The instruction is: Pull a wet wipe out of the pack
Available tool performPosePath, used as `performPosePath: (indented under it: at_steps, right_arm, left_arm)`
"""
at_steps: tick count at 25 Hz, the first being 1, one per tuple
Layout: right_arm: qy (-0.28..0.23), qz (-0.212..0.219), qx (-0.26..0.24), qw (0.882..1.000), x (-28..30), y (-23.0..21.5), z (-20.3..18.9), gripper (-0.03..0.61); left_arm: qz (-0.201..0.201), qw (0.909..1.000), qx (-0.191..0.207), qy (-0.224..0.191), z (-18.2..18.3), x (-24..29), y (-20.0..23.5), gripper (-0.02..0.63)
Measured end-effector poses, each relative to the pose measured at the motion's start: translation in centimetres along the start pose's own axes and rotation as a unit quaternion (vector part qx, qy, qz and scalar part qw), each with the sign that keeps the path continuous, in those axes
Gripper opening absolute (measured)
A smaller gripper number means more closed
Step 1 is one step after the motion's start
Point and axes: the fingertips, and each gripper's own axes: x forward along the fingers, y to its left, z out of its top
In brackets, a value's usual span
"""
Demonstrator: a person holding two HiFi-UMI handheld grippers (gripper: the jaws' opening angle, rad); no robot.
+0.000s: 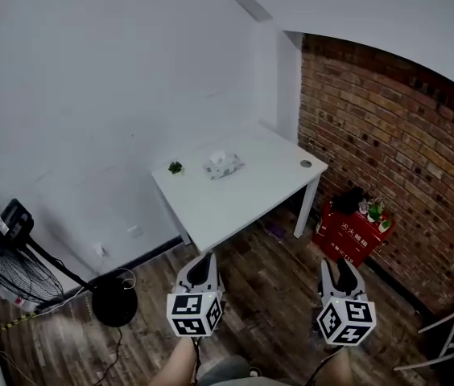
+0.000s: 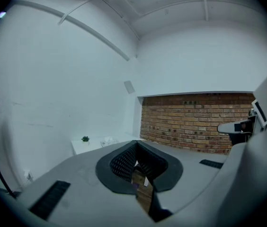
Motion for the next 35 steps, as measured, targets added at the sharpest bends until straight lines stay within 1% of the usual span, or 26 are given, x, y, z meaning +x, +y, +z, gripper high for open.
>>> performPosePath:
  at_steps: [2,6,9,12,14,20,26,29,35]
  right_arm:
    - [0.001,0.004,0.003,1.0,1.2,-0.5,0.0,0.169]
    - [0.0,0.012,0.025,1.0,3.9,-1.8,0.2,0.167]
    - [0.001,0.016,0.028,0.999,6.5,-2.9,0.1,0.167]
    - [-0.005,0.025,0.035,0.999,10.5,-3.9,0.7,0.169]
    - [-0.011,0.034,0.029,0.999,13.5,-4.5,1.9,0.168]
    - [-0.02,0.055,0.008,0.998,22.8,-6.4,6.0,0.169]
    - [-0.015,0.067,0.011,0.998,32.1,-8.8,7.4,0.167]
    - [-0.004,0.081,0.018,0.997,36.1,-9.1,7.3,0.167]
    - [0.014,0.116,0.035,0.993,42.1,-7.9,6.8,0.167]
  left_arm:
    - [0.003,1.0,-0.001,0.003,-0.1,1.2,0.0,0.003]
    - [0.007,0.9999,0.002,0.008,-0.2,3.9,0.3,0.003]
    - [0.013,0.9999,-0.003,0.009,-0.7,6.3,0.8,0.003]
    - [0.017,0.9997,-0.012,0.012,-1.5,10.0,1.7,0.003]
    - [0.023,0.9995,-0.021,0.011,-1.5,13.1,2.4,0.003]
    - [0.047,0.9984,-0.031,-0.007,1.6,22.4,4.5,0.003]
    - [0.078,0.9964,-0.03,-0.015,3.5,30.2,7.4,0.003]
    - [0.101,0.9943,-0.03,-0.009,3.6,32.3,9.2,0.003]
    - [0.143,0.9894,-0.025,0.002,3.9,34.2,12.4,0.003]
